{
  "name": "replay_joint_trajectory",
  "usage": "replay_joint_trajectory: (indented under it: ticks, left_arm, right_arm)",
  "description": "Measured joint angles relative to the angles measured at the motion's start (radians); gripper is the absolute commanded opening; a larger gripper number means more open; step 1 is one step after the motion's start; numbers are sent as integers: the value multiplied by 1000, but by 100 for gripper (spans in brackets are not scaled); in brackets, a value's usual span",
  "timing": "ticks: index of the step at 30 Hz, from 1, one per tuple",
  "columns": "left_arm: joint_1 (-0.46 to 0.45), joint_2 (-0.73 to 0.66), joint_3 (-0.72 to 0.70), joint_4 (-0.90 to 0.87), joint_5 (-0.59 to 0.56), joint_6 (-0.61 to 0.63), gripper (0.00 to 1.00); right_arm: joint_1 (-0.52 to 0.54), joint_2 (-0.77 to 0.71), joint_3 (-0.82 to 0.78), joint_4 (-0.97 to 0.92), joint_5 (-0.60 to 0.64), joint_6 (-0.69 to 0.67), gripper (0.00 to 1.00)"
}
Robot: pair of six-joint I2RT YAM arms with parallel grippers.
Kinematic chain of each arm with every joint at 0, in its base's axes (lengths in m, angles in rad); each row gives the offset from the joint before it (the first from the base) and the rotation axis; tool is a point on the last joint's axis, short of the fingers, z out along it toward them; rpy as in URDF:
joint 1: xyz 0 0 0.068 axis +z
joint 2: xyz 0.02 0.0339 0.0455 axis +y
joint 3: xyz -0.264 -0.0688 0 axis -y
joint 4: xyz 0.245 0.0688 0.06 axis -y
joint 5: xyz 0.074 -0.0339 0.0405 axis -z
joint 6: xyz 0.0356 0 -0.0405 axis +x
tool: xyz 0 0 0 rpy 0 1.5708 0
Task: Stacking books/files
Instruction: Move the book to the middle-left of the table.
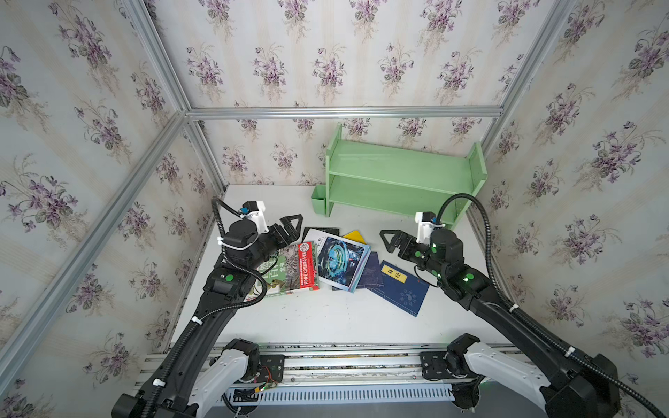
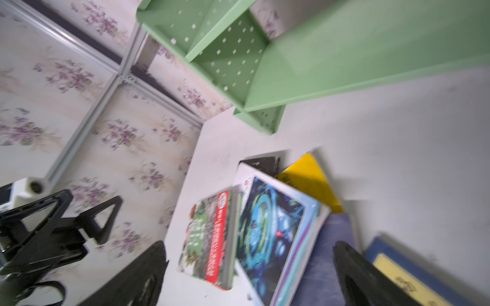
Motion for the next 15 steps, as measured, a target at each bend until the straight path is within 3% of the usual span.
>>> replay_joint_trajectory:
  ticks: [5, 10, 15]
  left_arm:
    - [-94, -18, 66, -24, 2, -21, 100]
    - [-92, -2, 62, -20, 26, -21, 100]
    - [-85, 110, 135, -51, 86, 27, 100]
  right_arm:
    - [134, 39, 117, 45, 24, 5, 100]
    - [142, 50, 60, 132, 26, 39, 100]
    - [134, 18, -6, 153, 98, 118, 100]
